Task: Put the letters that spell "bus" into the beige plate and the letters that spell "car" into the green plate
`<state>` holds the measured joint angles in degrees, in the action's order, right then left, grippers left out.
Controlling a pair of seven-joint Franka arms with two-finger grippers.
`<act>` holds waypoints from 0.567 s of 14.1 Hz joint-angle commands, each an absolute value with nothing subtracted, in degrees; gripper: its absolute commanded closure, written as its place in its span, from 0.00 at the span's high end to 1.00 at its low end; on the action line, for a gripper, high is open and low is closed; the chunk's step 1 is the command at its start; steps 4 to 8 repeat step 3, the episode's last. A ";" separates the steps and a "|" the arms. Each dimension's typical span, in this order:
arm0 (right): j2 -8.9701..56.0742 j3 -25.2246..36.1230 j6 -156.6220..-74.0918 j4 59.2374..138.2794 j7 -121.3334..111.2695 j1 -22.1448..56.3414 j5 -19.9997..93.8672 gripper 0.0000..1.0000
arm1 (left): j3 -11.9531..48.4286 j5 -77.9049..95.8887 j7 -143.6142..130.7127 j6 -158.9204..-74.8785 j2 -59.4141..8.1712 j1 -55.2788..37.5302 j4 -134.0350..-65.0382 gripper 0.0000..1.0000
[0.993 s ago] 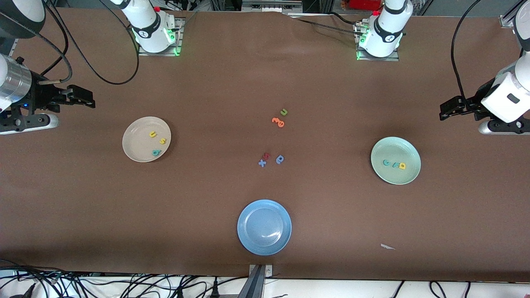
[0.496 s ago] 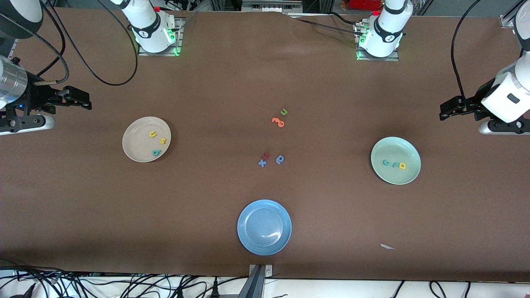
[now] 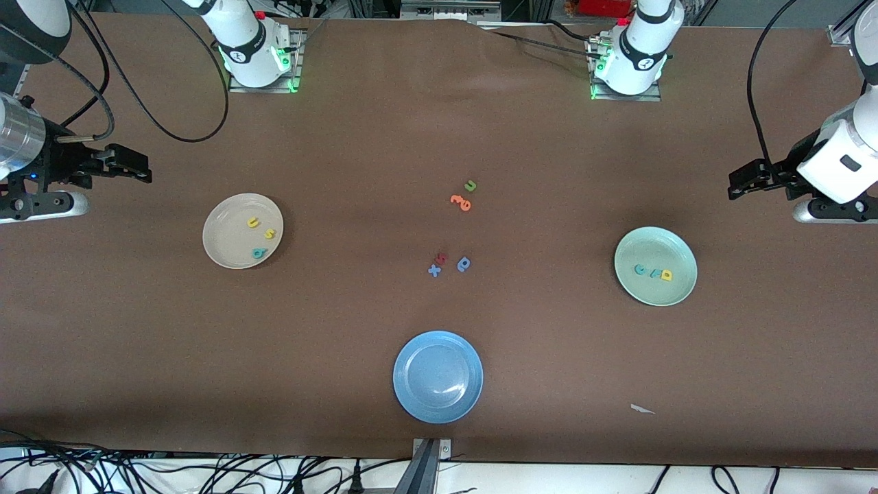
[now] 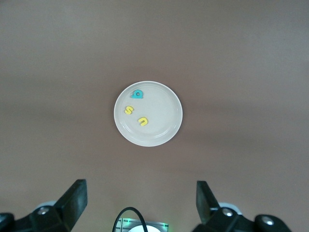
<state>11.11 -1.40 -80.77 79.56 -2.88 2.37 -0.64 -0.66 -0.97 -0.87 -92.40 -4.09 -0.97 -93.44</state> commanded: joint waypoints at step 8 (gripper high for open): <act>11.87 -1.76 -80.16 77.87 -1.93 2.46 -1.41 1.00 | -0.79 0.88 0.53 -91.58 -4.66 -0.79 -91.85 1.00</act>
